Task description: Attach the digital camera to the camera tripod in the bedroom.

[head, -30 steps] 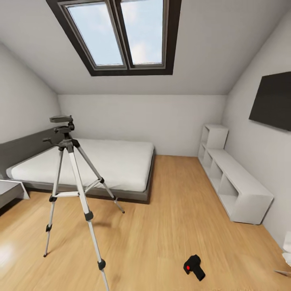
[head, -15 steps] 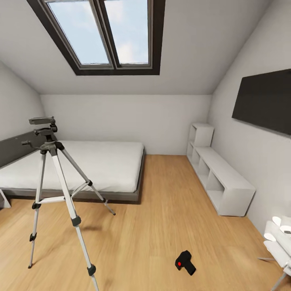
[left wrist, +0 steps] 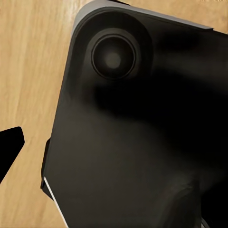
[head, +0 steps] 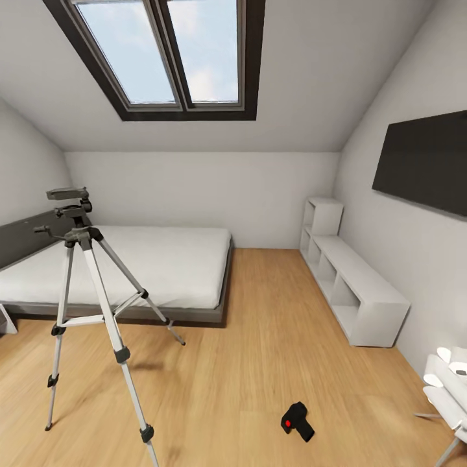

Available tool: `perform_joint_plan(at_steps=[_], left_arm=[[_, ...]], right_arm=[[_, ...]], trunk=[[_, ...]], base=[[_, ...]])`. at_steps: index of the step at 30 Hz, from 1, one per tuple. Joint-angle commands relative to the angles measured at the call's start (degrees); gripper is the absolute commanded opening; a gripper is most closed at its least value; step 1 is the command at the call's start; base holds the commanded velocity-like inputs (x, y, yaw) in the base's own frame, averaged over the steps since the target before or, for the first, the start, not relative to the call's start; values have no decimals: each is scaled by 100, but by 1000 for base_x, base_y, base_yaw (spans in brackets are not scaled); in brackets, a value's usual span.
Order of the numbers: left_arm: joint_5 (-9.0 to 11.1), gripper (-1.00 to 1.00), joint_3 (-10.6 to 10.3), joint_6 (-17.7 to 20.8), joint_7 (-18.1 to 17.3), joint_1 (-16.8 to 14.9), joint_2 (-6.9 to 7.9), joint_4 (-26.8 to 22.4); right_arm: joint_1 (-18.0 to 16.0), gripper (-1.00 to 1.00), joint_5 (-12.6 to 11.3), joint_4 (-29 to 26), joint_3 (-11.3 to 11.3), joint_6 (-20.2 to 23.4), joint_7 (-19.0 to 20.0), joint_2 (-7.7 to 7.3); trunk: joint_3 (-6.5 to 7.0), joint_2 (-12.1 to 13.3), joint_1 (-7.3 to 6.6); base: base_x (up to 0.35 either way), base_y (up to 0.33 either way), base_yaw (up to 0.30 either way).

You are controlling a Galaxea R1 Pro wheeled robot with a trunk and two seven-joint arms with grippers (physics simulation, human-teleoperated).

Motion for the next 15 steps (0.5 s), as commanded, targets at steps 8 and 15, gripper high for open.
perform_joint_plan(at_steps=[8,15], left_arm=[[40,100,3,-12,-1,1,0,-6],[43,100,3,-14,-1,1,0,-6]], right_arm=[[-2,100,10,2,3,-17,0,-1],[-2,100,14,2,-2,-13,5,23]], trunk=[[-4,-2,0],[-4,-2,0]], base=[[0,0,0],[0,0,0]])
